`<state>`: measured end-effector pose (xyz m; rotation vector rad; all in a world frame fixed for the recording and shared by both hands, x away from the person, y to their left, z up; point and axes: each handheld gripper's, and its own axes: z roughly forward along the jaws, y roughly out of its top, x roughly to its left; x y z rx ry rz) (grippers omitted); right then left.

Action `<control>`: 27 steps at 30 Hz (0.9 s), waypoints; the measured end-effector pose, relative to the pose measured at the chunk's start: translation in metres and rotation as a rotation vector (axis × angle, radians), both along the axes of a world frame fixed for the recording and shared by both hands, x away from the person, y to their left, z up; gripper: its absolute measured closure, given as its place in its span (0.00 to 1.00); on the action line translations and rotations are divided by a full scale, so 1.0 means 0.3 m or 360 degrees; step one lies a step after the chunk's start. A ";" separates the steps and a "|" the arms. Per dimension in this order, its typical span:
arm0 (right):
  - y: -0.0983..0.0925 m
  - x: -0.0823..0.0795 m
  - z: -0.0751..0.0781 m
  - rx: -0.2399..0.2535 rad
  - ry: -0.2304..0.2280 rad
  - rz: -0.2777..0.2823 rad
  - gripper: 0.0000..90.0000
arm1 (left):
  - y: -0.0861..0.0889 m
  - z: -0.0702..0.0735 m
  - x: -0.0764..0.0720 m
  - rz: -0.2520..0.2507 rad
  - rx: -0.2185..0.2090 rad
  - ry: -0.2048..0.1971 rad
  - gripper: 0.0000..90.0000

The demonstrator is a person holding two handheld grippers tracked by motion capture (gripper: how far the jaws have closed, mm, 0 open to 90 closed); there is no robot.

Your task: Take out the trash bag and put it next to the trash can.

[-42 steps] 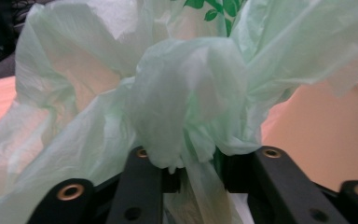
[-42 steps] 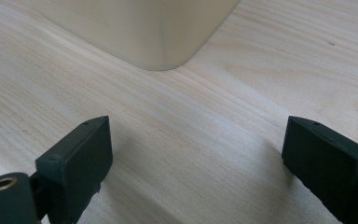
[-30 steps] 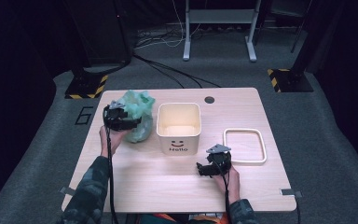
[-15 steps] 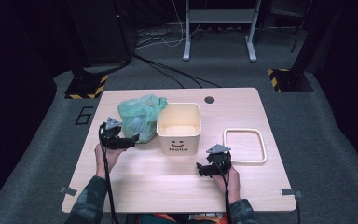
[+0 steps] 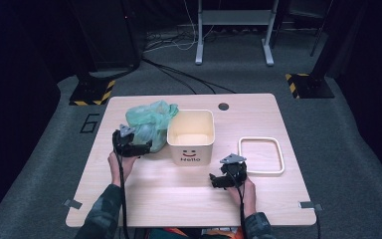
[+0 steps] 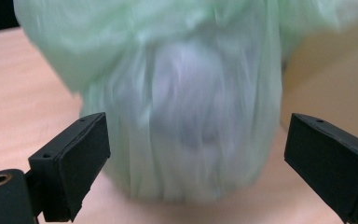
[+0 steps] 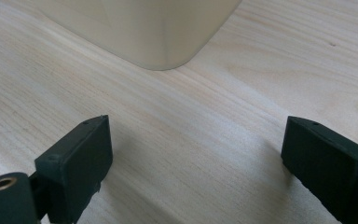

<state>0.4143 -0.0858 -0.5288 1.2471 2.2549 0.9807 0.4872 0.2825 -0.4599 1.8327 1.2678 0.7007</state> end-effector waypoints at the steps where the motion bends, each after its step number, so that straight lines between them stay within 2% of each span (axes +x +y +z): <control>1: 0.000 0.000 0.000 0.0001 0.0000 0.0000 0.09 | -0.008 0.006 0.012 -0.0010 0.0004 -0.0013 0.07; 3: 0.000 0.000 0.000 0.0001 0.0001 0.0000 0.09 | -0.033 0.019 0.045 -0.0016 0.0029 -0.0026 0.07; 7: 0.000 0.000 0.000 0.0000 0.0000 0.0000 0.09 | -0.086 0.033 0.105 -0.0015 0.0128 -0.0026 0.08; 11: 0.000 -0.001 0.000 -0.0001 -0.0001 -0.0002 0.09 | -0.116 0.018 0.159 0.0052 0.0240 0.0003 0.08; 17: 0.000 -0.001 0.000 -0.0007 -0.0007 0.0007 0.09 | -0.088 0.002 0.199 0.0125 0.0252 0.0066 0.09; 22: 0.000 -0.001 0.000 -0.0008 -0.0008 0.0006 0.09 | -0.054 -0.003 0.208 0.0146 0.0307 0.0086 0.10; 27: 0.000 -0.001 0.000 -0.0009 -0.0009 0.0007 0.09 | -0.014 -0.008 0.207 0.0158 0.0403 0.0114 0.10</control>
